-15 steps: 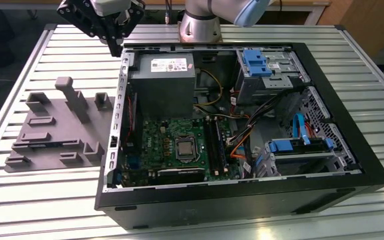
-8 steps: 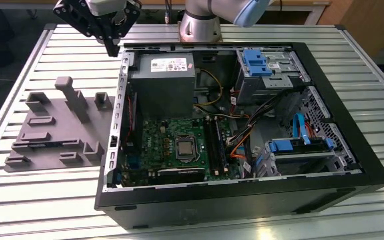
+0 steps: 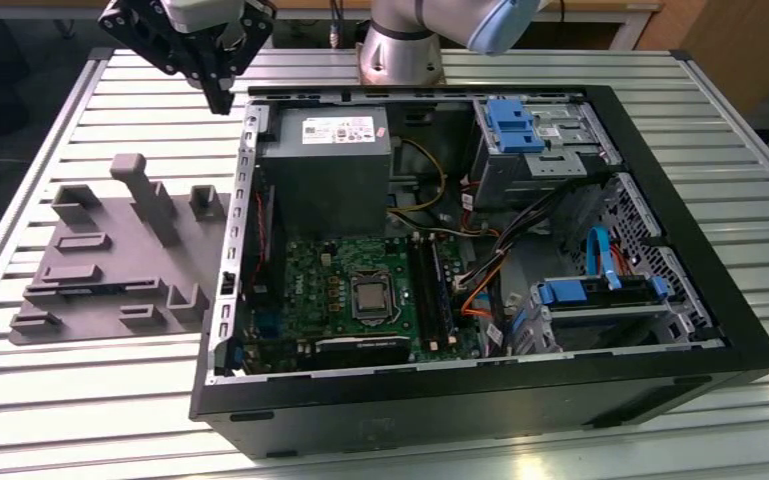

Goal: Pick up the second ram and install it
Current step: 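Reach for the second ram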

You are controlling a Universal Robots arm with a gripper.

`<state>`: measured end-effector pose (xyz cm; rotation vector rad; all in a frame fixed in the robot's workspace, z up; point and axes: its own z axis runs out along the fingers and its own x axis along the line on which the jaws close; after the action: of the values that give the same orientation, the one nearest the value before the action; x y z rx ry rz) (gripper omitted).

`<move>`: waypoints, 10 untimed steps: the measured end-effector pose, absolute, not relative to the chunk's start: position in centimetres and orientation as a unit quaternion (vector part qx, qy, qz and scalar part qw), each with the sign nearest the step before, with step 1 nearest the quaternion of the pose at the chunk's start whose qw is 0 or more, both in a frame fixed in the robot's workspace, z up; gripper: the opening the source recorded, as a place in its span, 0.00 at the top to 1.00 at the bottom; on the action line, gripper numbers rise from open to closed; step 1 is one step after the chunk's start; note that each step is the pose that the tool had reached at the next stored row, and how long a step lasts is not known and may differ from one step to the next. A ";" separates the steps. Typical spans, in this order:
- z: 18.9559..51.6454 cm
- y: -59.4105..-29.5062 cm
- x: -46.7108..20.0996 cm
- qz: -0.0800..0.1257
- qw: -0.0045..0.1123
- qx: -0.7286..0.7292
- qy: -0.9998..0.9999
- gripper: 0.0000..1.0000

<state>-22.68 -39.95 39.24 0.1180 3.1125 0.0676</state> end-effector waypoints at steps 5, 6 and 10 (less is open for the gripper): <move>39.2 -39.9 -23.1 0.022 0.013 0.038 0.999 0.89; 39.2 -39.9 -23.2 0.022 0.013 0.038 0.999 0.89; 39.2 -39.9 -23.4 0.022 0.013 0.038 0.999 0.89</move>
<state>-23.41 -39.95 39.22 0.1179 3.1125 0.0677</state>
